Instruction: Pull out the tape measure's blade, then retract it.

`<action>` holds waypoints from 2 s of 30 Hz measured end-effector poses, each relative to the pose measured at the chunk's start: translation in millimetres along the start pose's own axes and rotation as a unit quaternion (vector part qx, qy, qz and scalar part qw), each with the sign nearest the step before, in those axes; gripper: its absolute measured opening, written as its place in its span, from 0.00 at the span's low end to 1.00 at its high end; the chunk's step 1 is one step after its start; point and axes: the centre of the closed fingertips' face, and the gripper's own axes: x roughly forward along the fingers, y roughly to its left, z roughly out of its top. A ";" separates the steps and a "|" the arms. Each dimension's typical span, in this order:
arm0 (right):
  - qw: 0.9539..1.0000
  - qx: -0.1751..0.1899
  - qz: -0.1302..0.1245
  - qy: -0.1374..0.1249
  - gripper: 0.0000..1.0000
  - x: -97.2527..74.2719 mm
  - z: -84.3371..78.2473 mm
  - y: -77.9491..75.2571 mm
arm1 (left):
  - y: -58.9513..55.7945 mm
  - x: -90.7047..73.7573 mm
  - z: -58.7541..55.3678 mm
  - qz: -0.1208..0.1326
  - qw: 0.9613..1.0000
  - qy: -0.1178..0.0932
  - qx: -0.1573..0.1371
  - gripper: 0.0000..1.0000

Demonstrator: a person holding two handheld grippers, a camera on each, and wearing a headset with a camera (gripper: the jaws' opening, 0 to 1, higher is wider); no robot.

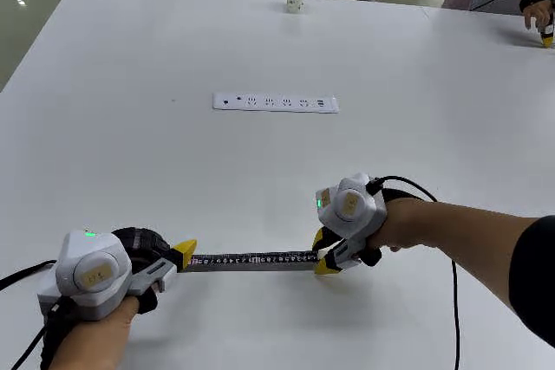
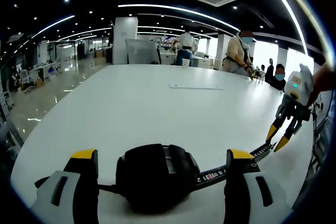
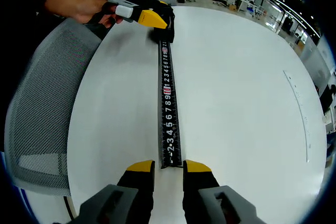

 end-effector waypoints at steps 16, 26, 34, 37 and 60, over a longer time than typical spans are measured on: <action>1.000 0.016 -0.013 0.021 0.12 5.0 0.4 -2.9 | 4.5 1.2 -7.7 0.005 1.000 0.005 -0.006 0.96; 0.997 0.059 -0.034 0.030 0.11 5.4 1.1 -5.0 | 8.8 5.3 -16.8 0.008 0.999 0.020 -0.038 0.84; 0.997 0.052 -0.036 0.035 0.10 6.0 0.7 -4.6 | 12.3 6.7 -18.7 0.015 0.999 0.031 -0.038 0.71; 0.997 0.050 -0.036 0.036 0.10 6.5 0.5 -4.8 | 5.5 4.8 -21.1 0.007 0.998 0.036 -0.051 0.66; 0.998 0.041 -0.028 0.047 0.10 7.4 3.1 -4.8 | 8.7 6.6 -24.2 -0.002 0.997 0.067 -0.024 0.63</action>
